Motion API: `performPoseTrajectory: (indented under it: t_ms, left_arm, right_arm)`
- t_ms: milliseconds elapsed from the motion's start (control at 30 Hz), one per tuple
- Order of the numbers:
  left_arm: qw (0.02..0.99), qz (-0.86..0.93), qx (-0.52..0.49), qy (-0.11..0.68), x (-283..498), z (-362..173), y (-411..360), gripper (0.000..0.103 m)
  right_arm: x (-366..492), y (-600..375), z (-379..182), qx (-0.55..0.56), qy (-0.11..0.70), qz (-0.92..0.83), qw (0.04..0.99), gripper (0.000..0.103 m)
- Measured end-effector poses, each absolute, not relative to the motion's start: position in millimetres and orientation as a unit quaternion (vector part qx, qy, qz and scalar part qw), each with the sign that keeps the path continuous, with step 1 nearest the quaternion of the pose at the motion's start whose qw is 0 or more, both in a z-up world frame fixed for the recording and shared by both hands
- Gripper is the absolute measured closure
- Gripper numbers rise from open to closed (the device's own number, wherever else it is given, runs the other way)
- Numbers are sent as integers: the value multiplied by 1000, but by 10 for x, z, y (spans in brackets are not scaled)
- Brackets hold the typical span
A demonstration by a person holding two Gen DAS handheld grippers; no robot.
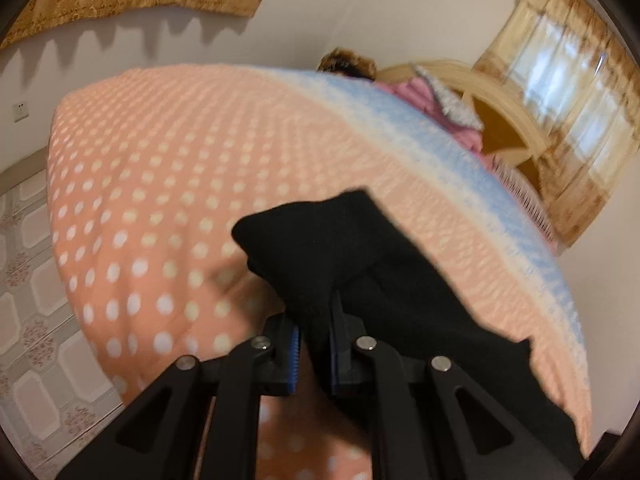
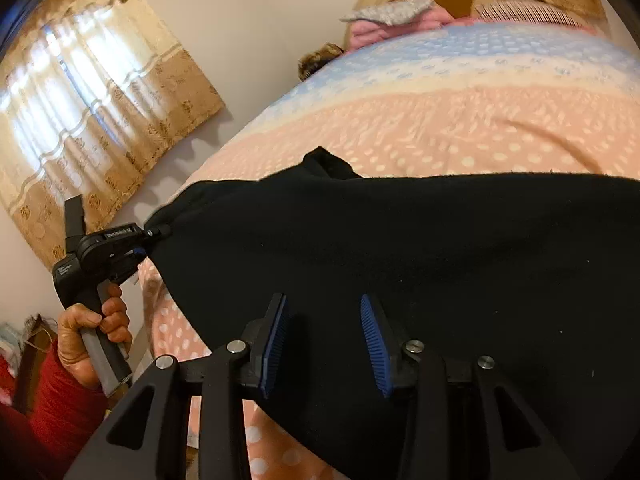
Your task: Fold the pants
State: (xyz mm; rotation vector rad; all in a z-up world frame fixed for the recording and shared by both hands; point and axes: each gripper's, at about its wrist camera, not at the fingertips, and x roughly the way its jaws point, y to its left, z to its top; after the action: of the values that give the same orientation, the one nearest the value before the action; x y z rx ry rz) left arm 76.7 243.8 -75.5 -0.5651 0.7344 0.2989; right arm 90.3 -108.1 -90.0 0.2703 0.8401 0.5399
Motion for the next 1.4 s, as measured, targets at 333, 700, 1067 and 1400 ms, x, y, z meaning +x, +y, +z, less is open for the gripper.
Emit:
performPoseTrajectory:
  t_ms: [333,700,1067,1400]
  left_arm:
    - [903,290,-132,289,663,-235,2336,46]
    - [949,89,-30,301,926,-204,1111,45]
    - [921,-18,41,387,885,-704,303,38]
    - [920,0,26,392,798,-672,423,24]
  right_arm:
    - [676,-2045,-395,188,338,191,902,63]
    - [-125,-4412,-577,284,331,-128,891,62]
    - [-1467,-5415,-742,482,199,-232,821,61]
    - [-1241,-5337,-849,441,235,-268,824,61]
